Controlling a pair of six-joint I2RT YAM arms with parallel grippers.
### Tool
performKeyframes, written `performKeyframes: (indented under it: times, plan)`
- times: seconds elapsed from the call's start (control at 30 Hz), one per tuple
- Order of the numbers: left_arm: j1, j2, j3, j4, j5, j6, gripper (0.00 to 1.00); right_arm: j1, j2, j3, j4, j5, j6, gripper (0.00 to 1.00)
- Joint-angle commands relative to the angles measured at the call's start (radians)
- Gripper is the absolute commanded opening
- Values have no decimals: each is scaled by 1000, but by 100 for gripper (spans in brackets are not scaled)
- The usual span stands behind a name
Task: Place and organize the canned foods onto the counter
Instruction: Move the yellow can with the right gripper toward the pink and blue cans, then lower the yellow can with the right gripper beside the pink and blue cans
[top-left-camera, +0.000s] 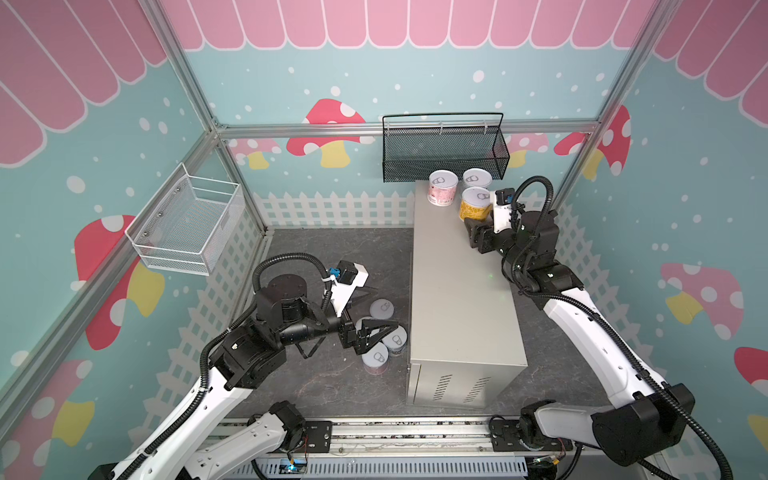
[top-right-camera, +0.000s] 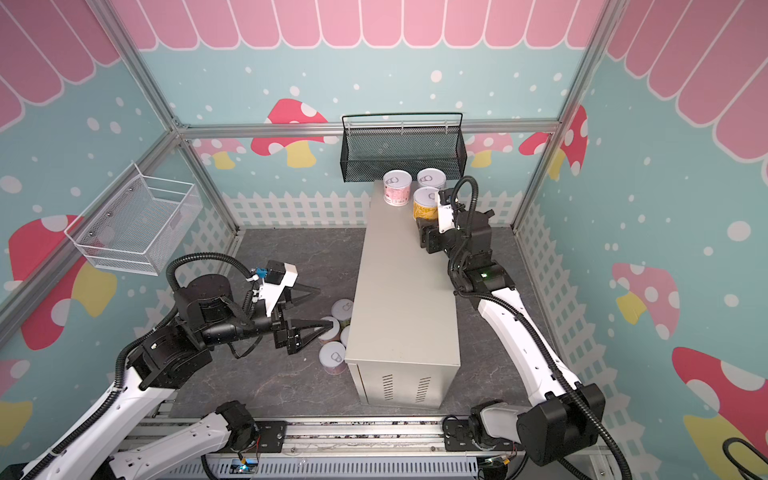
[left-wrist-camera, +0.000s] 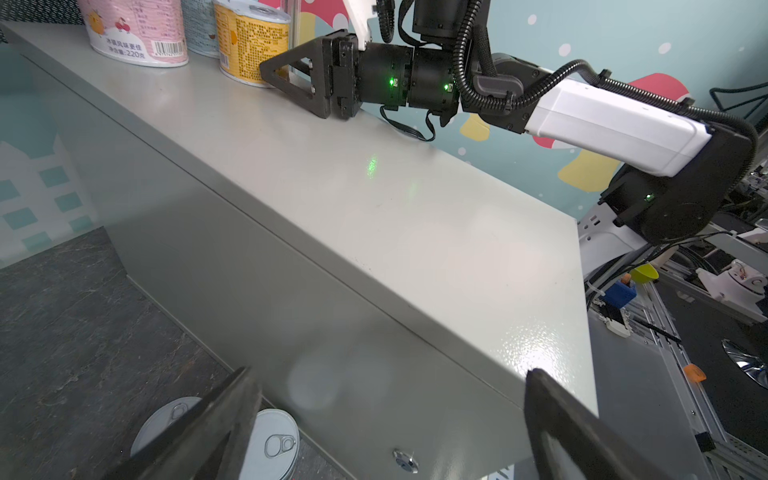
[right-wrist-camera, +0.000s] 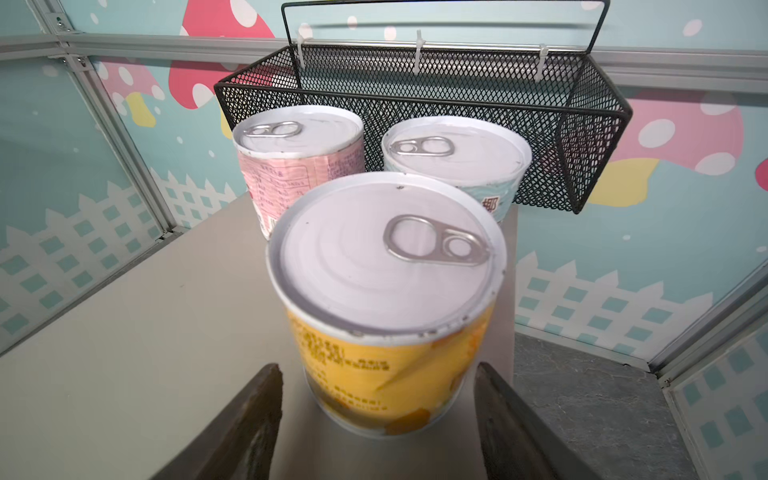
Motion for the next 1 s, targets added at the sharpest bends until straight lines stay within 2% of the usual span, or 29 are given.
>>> performKeyframes:
  times: [0.0, 0.13, 0.3, 0.4, 0.97]
  plan:
    - [0, -10, -13, 17, -15, 29, 99, -8, 10, -9, -74, -5, -15, 75]
    - [-1, -5, -13, 16, -14, 28, 99, -8, -18, -21, -72, -6, -13, 80]
    - [0, 4, -13, 17, -9, 25, 99, -8, -46, -26, -74, -2, -14, 94]
    - [0, 7, -15, 17, -12, 26, 99, -6, -41, -19, -73, 4, -12, 98]
    - [-2, 16, -18, 16, -14, 26, 99, -6, 13, 13, 15, 2, 21, 99]
